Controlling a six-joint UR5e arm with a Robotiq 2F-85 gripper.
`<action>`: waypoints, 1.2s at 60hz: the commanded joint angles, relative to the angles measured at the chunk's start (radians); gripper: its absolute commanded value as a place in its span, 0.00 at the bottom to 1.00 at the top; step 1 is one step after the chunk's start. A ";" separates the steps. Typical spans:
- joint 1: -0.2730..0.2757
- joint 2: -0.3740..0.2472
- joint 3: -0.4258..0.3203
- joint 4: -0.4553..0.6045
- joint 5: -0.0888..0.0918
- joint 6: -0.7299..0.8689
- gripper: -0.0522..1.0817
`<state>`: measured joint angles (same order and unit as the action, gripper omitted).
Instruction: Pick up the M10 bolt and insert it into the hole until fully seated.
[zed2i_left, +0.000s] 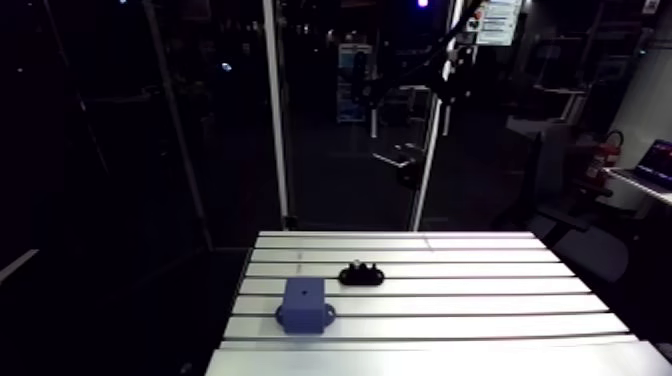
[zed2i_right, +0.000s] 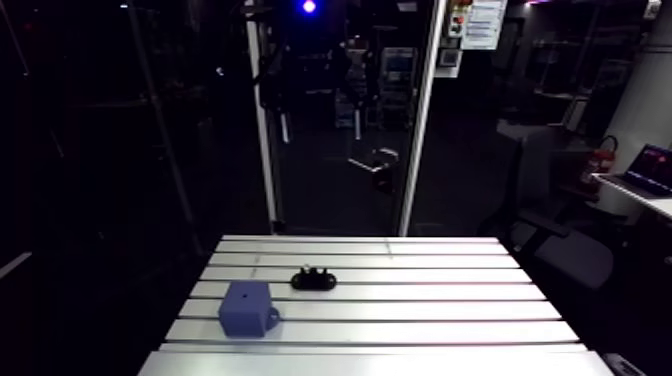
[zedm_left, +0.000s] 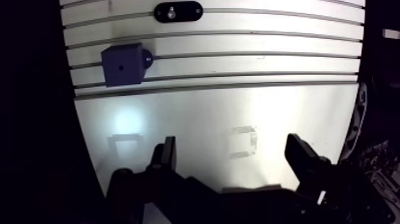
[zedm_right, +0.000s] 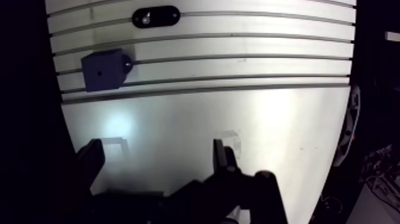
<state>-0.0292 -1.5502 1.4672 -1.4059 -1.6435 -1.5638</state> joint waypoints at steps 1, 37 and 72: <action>0.012 0.002 -0.011 0.002 0.009 -0.034 0.05; 0.012 0.005 -0.009 0.002 0.008 -0.034 0.05; 0.002 0.011 0.124 -0.202 0.010 -0.035 0.05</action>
<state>-0.0257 -1.5429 1.5095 -1.4648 -1.6388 -1.5980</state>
